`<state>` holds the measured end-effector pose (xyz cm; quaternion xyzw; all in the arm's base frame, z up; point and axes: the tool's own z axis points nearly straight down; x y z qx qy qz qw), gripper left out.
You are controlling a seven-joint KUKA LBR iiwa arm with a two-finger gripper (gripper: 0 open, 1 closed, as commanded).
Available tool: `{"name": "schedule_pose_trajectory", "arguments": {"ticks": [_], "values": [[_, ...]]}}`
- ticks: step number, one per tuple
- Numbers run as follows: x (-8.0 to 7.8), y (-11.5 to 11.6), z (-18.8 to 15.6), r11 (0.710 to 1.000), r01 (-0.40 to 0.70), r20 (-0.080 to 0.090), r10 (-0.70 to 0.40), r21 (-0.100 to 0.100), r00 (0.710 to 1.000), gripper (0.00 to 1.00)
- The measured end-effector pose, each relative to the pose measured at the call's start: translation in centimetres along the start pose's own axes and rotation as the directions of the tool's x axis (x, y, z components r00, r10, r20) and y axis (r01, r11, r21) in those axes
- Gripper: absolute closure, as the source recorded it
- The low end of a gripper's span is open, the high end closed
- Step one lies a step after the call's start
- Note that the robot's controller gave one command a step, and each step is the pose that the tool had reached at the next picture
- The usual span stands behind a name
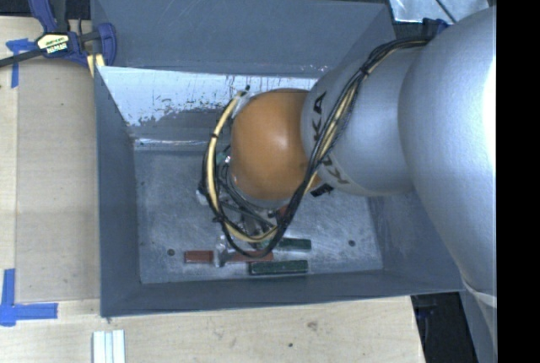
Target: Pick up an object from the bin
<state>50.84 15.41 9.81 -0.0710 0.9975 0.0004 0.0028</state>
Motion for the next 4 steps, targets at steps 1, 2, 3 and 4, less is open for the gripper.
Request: {"name": "schedule_pose_trajectory", "arguments": {"ticks": [1, 2, 3, 4], "values": [[0.1, -2.1, 2.0, 0.999, -0.043, -0.006, 0.043, -0.003, 0.999, 1.0], [0.1, -2.1, 2.0, 0.999, -0.044, -0.006, 0.044, -0.003, 0.999, 1.0], [-0.4, -3.1, -1.4, 0.999, -0.048, -0.007, 0.048, 0.0, 0.999, 1.0], [-2.1, -2.8, -12.6, 0.999, -0.035, -0.006, 0.035, 0.001, 0.999, 0.0]]}}
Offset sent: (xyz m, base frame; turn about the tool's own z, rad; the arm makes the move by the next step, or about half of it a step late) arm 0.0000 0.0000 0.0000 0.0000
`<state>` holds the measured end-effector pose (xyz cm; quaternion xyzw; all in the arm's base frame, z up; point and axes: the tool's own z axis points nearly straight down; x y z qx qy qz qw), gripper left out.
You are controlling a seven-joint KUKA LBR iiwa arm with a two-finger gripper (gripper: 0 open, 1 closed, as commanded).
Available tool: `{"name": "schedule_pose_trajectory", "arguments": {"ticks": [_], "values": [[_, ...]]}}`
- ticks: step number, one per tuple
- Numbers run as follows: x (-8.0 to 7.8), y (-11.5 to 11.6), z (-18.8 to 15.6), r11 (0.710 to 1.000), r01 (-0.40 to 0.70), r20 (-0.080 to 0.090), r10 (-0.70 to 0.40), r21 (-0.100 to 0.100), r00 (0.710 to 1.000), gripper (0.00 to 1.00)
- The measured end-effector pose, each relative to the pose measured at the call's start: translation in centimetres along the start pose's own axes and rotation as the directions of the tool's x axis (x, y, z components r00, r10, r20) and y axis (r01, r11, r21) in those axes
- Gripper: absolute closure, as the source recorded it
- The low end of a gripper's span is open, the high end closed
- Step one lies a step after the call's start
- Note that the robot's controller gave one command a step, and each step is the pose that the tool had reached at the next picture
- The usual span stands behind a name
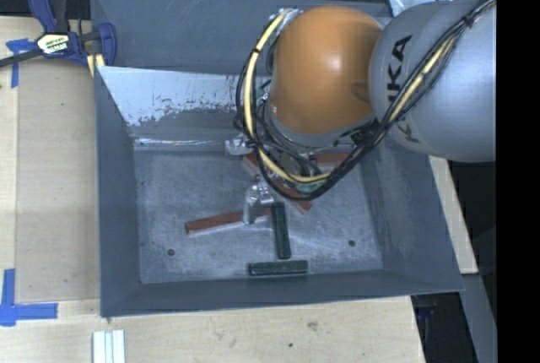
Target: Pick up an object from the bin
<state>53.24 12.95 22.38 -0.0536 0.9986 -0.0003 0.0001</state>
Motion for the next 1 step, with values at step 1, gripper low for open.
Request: {"name": "schedule_pose_trajectory", "arguments": {"ticks": [1], "values": [[-0.96, 0.25, -4.97, 1.0, 0.006, 0.013, -0.006, -0.002, 1.0, 0.0]]}}
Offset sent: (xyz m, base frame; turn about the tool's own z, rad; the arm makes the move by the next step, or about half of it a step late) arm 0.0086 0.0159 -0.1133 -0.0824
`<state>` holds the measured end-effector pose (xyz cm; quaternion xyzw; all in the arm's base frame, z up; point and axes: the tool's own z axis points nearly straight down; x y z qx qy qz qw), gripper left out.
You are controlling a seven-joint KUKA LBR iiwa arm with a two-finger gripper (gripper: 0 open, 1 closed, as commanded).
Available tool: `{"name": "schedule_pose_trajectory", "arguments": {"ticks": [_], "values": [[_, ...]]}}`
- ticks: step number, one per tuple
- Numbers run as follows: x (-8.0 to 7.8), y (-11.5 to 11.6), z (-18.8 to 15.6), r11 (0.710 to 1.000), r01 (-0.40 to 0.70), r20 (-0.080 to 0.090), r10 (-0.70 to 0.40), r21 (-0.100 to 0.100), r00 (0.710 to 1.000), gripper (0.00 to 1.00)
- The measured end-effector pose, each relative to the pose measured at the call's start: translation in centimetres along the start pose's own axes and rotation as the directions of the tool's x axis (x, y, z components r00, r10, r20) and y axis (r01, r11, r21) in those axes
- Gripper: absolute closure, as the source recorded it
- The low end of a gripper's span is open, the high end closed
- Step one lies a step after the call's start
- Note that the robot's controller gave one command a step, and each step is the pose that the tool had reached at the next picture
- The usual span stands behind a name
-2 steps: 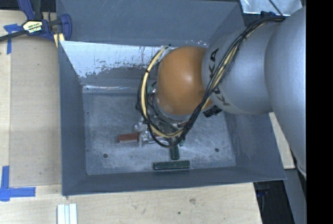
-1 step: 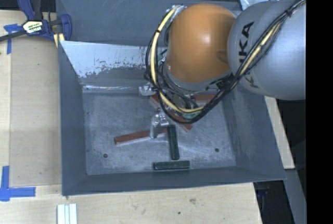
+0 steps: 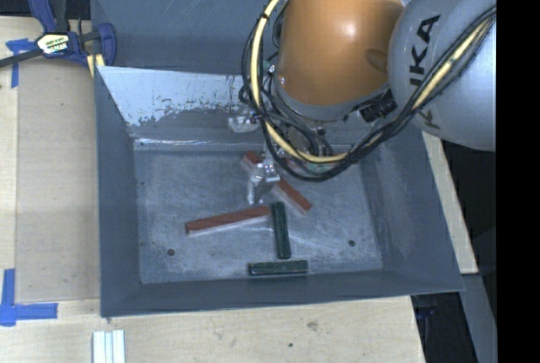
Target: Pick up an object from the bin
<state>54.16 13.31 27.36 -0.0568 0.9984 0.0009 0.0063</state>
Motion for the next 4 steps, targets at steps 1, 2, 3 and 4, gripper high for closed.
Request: {"name": "schedule_pose_trajectory", "arguments": {"ticks": [1, 2, 3, 4], "values": [[0.0, 0.4, 5.5, 1.0, 0.024, -0.003, -0.024, 0.0, 1.0, 0.0], [1.3, -1.3, 10.8, 0.996, -0.088, -0.007, 0.088, 0.001, 0.996, 0.0], [0.5, -2.6, 19.6, 0.996, 0.092, 0.006, -0.092, -0.001, 0.996, 1.0], [0.5, -2.6, 19.6, 0.996, 0.092, 0.006, -0.092, -0.002, 0.996, 1.0]]}}
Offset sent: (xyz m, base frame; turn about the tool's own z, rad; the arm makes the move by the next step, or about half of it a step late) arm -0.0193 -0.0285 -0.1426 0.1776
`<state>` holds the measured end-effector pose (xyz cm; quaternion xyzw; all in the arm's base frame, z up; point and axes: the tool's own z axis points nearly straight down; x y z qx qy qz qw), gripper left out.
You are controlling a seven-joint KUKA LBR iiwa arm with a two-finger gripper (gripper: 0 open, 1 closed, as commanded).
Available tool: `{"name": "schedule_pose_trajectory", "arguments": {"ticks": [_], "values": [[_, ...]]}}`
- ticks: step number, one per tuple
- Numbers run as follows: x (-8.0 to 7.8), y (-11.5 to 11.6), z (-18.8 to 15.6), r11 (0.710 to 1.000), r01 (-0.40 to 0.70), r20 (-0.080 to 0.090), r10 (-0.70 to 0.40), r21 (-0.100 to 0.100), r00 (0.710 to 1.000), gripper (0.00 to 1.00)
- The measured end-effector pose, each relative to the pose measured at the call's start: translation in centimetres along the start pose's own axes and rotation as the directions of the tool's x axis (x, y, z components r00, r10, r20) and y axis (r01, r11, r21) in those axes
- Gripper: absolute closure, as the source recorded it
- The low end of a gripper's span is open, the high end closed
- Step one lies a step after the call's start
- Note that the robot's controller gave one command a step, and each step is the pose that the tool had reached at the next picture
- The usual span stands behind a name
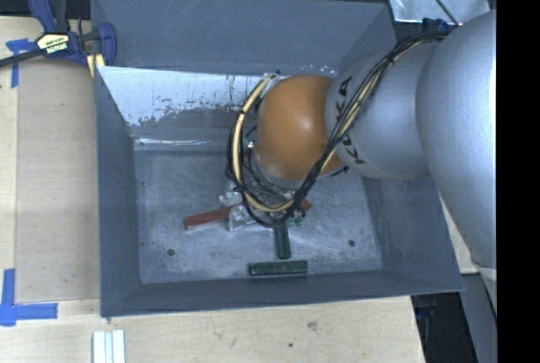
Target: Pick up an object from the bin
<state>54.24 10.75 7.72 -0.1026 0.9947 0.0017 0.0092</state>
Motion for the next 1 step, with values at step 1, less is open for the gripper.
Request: {"name": "schedule_pose_trajectory", "arguments": {"ticks": [1], "values": [[-0.13, 1.79, -14.23, 0.999, -0.046, -0.014, 0.046, 0.002, 0.999, 1.0]]}}
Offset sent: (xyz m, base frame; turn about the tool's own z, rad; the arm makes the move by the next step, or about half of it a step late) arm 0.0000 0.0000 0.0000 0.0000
